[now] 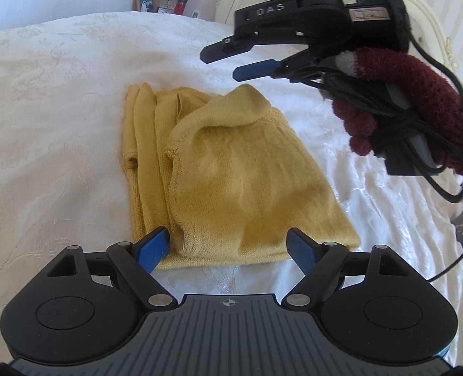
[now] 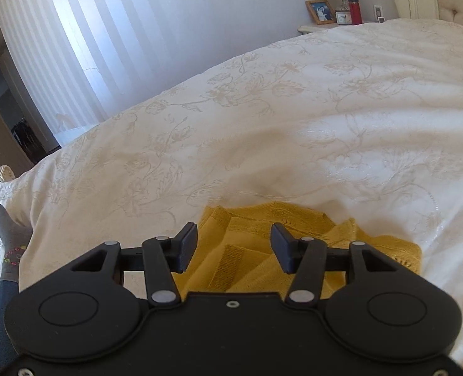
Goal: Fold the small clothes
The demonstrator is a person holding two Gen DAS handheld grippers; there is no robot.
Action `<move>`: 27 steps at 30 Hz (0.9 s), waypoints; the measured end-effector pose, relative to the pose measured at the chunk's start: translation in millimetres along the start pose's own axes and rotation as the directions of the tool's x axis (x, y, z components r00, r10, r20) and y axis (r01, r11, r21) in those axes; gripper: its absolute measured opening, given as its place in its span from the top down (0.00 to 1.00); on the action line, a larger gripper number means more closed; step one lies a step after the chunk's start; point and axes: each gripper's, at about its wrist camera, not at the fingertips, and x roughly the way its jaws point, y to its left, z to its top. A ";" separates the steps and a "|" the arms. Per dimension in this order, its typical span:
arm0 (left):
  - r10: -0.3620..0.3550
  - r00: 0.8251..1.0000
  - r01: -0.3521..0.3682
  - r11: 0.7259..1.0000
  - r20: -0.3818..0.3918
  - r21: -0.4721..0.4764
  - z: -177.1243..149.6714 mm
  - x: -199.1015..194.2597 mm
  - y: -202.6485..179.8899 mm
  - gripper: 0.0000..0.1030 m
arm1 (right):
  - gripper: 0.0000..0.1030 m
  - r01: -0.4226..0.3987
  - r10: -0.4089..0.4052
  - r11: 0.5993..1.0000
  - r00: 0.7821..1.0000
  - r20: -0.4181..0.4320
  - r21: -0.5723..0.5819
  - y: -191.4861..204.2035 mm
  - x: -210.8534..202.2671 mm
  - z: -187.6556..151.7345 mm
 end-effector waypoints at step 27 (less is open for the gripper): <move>-0.053 0.999 0.053 0.997 0.004 -0.058 -0.5 7.9 7.9 0.46 | 0.38 0.010 -0.021 0.994 0.994 -0.107 -0.109 16.8 40.3 0.6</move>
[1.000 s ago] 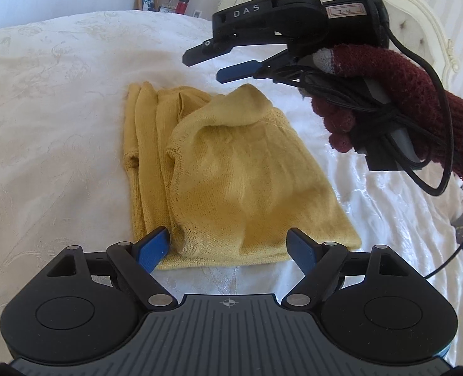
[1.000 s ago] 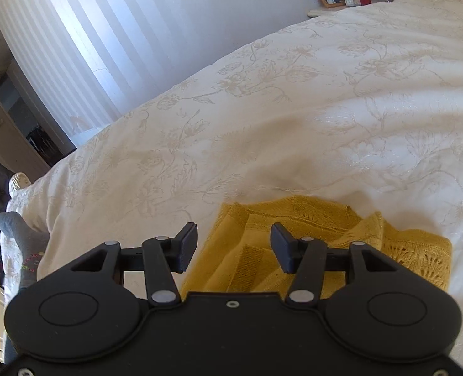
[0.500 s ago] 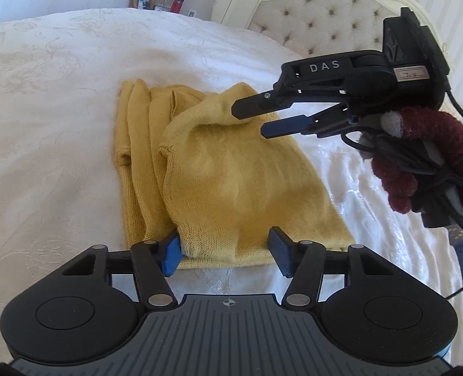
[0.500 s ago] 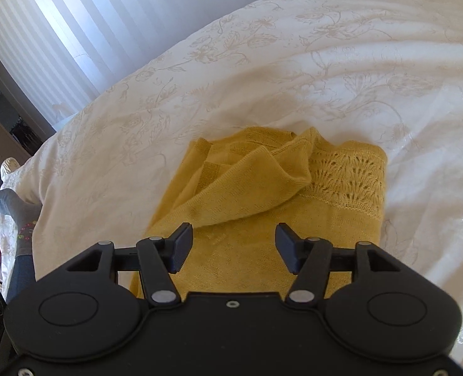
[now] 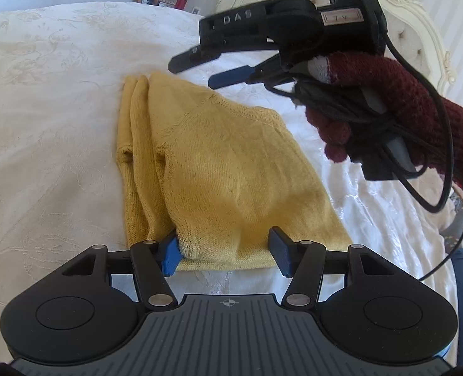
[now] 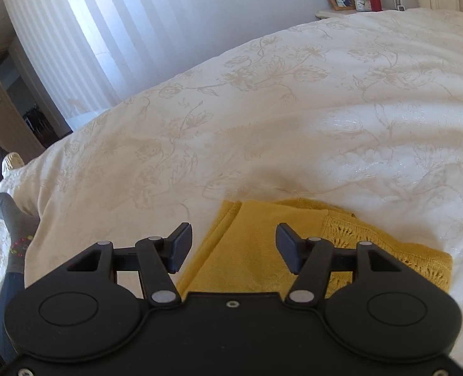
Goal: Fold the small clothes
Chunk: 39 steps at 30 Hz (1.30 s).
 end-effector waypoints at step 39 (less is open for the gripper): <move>0.226 0.968 -0.218 0.973 0.106 -0.077 4.7 -52.9 33.9 0.62 | 0.44 0.159 -0.156 0.986 0.985 0.068 -0.048 7.4 -19.4 -40.2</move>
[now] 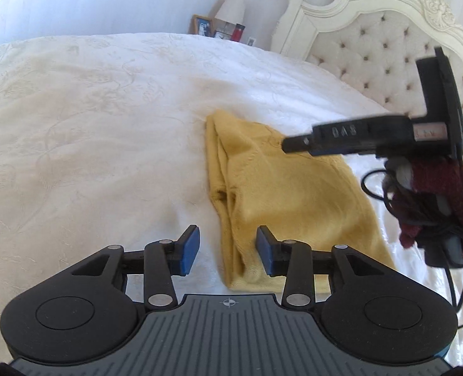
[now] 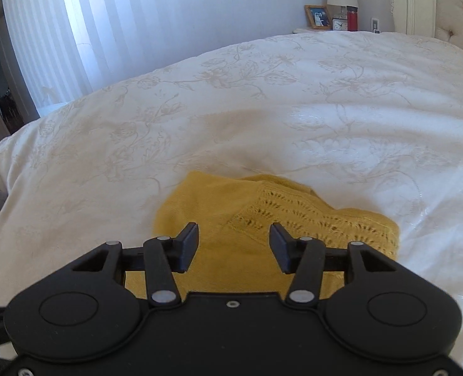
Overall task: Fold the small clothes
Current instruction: 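Move the left gripper to the other side edge of the sweater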
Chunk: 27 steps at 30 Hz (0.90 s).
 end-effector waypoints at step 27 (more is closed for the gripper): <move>0.238 0.969 -0.228 0.964 -0.064 0.135 62.1 100.1 -9.5 0.29 | 0.40 0.049 -0.041 0.997 0.993 0.113 -0.065 -23.2 -55.2 -84.5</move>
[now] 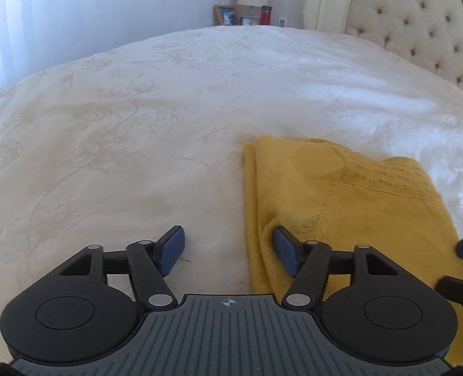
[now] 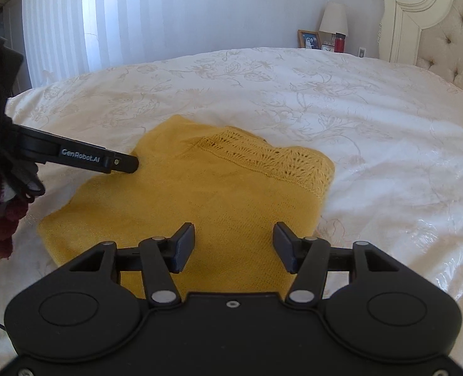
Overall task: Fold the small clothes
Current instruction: 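Move the left gripper to the other side edge of the sweater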
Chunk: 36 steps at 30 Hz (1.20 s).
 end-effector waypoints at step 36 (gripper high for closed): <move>-0.467 0.875 0.448 0.881 -0.129 -0.151 -34.1 -10.4 -24.1 0.13 | 0.18 -0.296 0.329 0.784 0.944 0.040 0.546 -108.9 64.1 -2.2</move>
